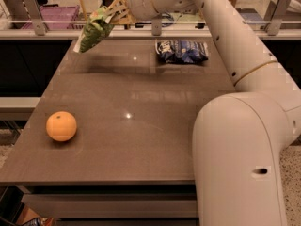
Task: Pick green jalapeno chip bag
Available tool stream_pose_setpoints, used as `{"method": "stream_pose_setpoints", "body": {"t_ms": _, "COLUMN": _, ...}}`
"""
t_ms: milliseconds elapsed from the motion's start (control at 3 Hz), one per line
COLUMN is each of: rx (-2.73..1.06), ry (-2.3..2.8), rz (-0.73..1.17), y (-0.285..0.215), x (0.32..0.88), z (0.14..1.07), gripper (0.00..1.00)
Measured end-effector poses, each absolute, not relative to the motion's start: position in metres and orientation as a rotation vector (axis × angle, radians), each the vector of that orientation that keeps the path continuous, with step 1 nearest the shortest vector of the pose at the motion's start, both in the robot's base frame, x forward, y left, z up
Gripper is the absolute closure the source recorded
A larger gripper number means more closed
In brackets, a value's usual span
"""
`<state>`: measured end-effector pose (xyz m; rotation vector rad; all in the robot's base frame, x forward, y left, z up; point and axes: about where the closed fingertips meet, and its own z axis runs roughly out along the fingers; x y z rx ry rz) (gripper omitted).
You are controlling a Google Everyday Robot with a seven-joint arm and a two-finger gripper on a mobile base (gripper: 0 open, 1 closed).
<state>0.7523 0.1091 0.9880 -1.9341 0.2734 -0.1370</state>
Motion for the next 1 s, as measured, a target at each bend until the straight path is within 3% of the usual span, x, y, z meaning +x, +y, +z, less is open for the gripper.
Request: {"method": "stream_pose_setpoints", "body": {"t_ms": 1000, "rx": -1.954, "ry": 0.223, "rz": -0.298, "y": 0.109, "x": 0.729, "z": 1.052, "gripper": 1.00}}
